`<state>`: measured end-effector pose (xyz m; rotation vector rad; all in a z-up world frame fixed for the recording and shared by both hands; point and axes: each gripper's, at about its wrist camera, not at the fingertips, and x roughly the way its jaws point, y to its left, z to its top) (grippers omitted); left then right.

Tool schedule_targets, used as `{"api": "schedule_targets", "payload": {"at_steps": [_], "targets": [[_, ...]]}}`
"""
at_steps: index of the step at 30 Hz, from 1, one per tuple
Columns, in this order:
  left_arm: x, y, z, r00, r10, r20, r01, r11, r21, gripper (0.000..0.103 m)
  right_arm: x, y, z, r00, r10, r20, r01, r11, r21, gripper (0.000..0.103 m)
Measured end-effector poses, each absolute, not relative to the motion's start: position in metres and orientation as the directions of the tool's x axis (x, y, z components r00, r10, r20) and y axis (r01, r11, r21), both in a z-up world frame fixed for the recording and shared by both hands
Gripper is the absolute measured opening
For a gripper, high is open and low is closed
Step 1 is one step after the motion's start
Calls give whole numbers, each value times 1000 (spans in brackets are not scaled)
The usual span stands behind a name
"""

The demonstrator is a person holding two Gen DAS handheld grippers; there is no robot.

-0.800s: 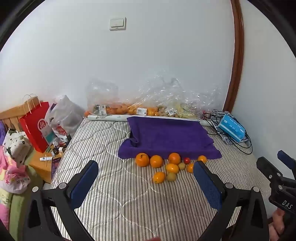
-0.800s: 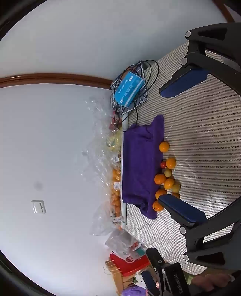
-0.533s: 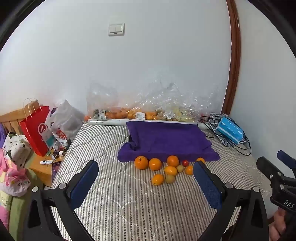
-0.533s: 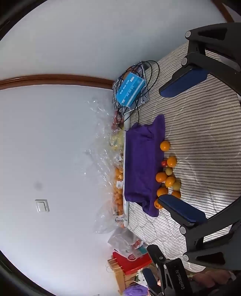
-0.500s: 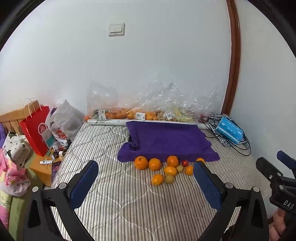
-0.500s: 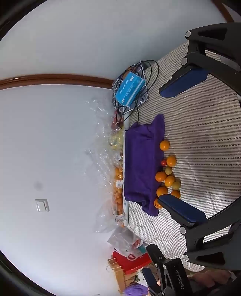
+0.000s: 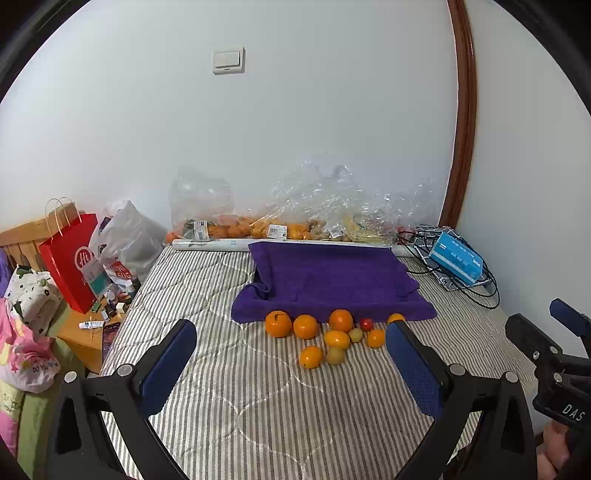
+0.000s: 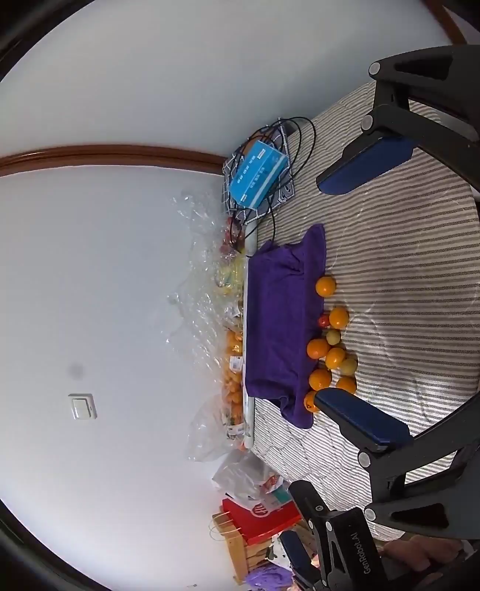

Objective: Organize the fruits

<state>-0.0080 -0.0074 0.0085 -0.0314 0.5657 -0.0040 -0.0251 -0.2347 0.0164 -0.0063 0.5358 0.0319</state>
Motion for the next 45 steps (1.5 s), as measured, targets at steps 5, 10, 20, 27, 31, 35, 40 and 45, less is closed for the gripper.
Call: {"api": "schedule_targets", "payload": {"at_steps": [5, 10, 20, 27, 31, 35, 40, 45], "targets": [[-8, -6, 8, 844, -13, -535, -7, 999, -35, 103, -27, -236, 18, 863, 35, -505, -31, 999, 16, 103], [-10, -7, 7, 846, -7, -533, -14, 999, -35, 103, -27, -237, 17, 864, 36, -503, -32, 999, 17, 103], [-12, -4, 7, 849, -10, -528, -12, 999, -38, 103, -28, -236, 18, 865, 40, -500, -35, 999, 21, 103], [-13, -3, 6, 850, -10, -527, -11, 999, -38, 103, -29, -236, 18, 866, 43, -499, -35, 999, 25, 103], [-13, -2, 5, 850, -11, -526, -11, 999, -39, 103, -30, -236, 18, 867, 46, -497, -38, 999, 26, 103], [-15, -3, 4, 851, -11, -525, -12, 999, -39, 103, -29, -236, 18, 866, 48, -498, -38, 999, 29, 103], [-16, -3, 3, 851, -15, -525, -11, 999, -46, 103, -30, -234, 18, 866, 47, -498, -38, 999, 28, 103], [-16, -4, 2, 850, -13, -527, -12, 999, -43, 103, -30, -234, 18, 867, 50, -495, -41, 999, 31, 103]]}}
